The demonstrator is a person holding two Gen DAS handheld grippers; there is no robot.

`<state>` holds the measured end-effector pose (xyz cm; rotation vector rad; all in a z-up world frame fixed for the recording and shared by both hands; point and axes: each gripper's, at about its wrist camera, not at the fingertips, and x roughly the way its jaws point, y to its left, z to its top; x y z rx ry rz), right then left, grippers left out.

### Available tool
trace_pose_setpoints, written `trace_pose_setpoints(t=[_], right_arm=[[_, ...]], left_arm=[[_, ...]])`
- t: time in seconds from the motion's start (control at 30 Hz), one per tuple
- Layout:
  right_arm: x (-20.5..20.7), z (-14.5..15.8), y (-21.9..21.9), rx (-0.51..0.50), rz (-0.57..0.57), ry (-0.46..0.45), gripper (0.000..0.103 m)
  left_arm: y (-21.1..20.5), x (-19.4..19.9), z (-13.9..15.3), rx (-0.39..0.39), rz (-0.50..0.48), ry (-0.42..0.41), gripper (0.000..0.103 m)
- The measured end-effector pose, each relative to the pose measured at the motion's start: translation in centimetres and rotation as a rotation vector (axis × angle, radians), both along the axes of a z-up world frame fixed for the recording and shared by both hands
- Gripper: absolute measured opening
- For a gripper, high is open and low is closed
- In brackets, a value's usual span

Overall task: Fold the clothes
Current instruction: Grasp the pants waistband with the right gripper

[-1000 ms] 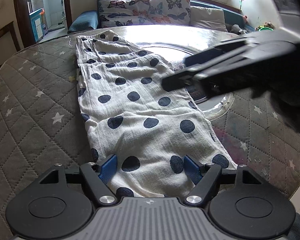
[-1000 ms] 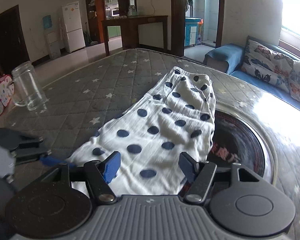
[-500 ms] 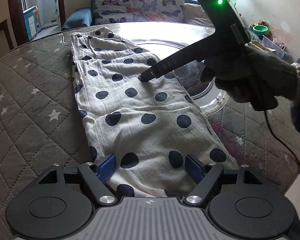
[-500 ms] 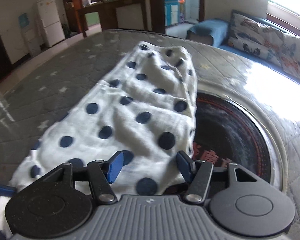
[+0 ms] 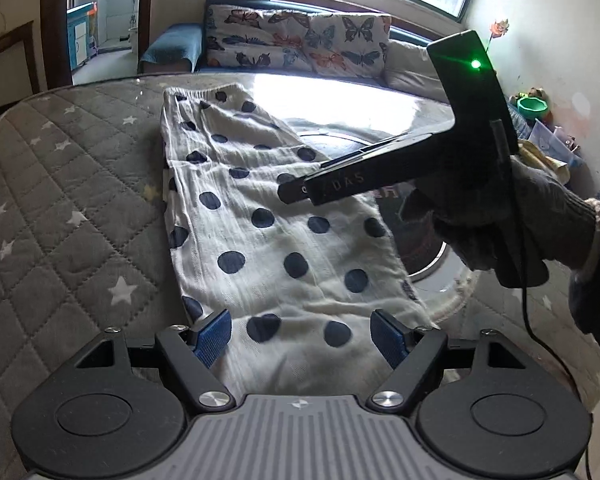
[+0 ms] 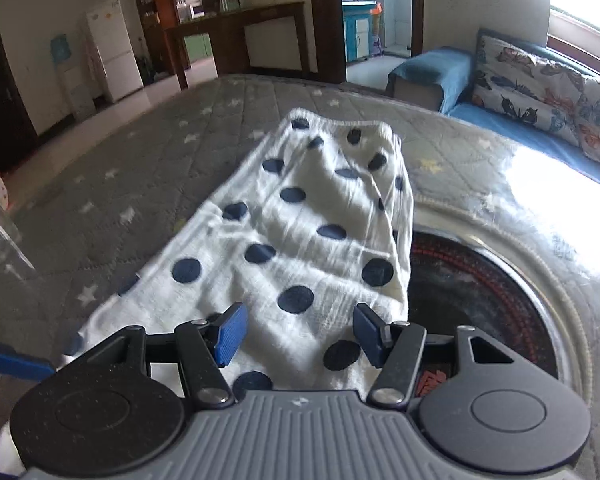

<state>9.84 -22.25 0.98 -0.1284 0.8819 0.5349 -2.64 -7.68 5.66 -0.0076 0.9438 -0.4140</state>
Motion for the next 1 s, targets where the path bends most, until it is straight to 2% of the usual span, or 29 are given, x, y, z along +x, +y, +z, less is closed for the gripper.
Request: trace_pose_setpoints(t=[0.13,0.4,0.73,1.0], right_arm=[[0.6,-0.1,-0.6,0.001,-0.009,0.006,0.059],[2.6,1.6,0.8,0.026,0.017,-0.043,0.059],[7.2,-0.5,3.8,-0.022,0.009,-0.017,0.060],[9.9,0.1,5.5,-0.003,0.013,-0.047,0.061]], left_arm=[[0.1,1.5,-1.2,0.003,0.009,0.026,0.079],[0.4,2.6,-0.5,-0.013,0.019,-0.001,0.079],[0.5,3.1,-1.2,-0.007,0.018,0.008,0.079],[0.2,4.0,-1.0,0.003,0.020,0.013,0.079]])
